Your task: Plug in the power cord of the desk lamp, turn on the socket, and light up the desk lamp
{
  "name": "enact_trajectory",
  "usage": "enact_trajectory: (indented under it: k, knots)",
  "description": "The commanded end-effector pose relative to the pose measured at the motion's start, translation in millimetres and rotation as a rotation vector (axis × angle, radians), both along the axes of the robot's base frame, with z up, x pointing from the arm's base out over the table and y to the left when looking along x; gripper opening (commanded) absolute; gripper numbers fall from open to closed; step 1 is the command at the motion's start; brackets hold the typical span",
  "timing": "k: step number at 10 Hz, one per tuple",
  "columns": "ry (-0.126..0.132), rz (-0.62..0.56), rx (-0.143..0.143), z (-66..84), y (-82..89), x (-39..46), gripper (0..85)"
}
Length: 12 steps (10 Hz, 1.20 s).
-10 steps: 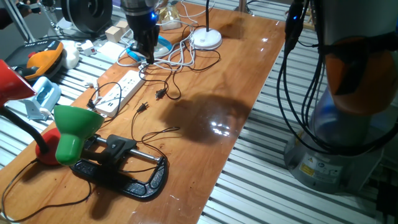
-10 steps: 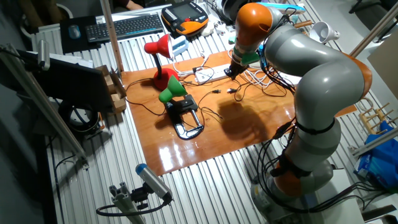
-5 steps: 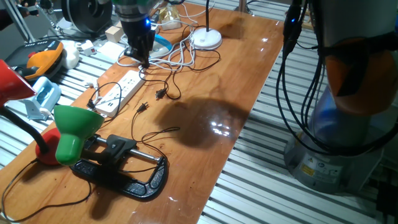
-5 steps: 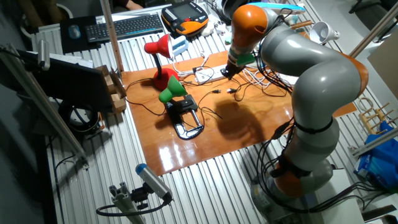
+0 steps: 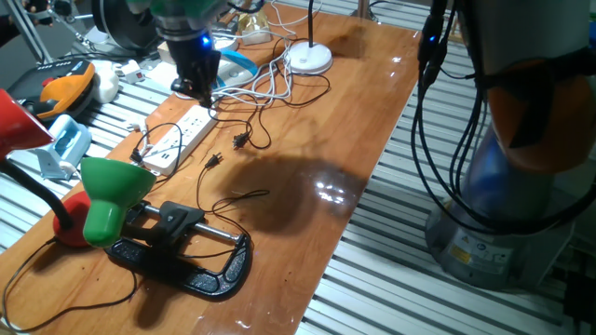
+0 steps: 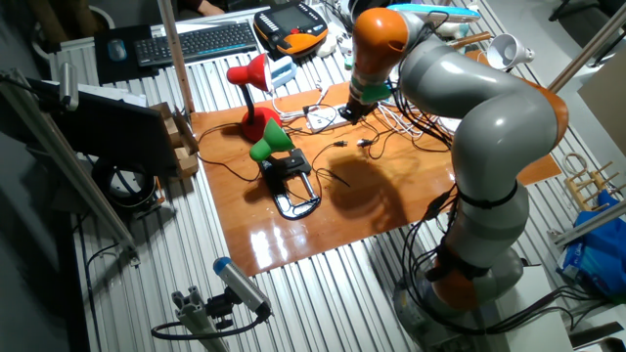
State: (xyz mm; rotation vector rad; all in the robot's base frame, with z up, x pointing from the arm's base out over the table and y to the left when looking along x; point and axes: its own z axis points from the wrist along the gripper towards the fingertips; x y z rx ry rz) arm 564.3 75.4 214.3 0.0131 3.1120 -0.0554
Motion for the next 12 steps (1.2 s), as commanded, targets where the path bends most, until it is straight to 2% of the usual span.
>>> enact_trajectory:
  k: [1, 2, 6, 9, 10, 12]
  knots:
    - [-0.007, -0.001, 0.007, -2.2, 1.0, 1.2, 0.0]
    - [-0.011, 0.001, 0.016, -5.0, 1.6, 3.0, 0.0]
    - [-0.023, -0.011, 0.003, -4.9, 9.4, 9.4, 0.0]
    - [-0.021, -0.007, 0.007, -11.0, 10.1, 11.5, 0.0]
    - [-0.019, -0.001, -0.012, -11.0, 11.1, 11.8, 0.0]
    - [-0.030, -0.017, 0.011, -10.7, 13.1, 12.7, 0.0]
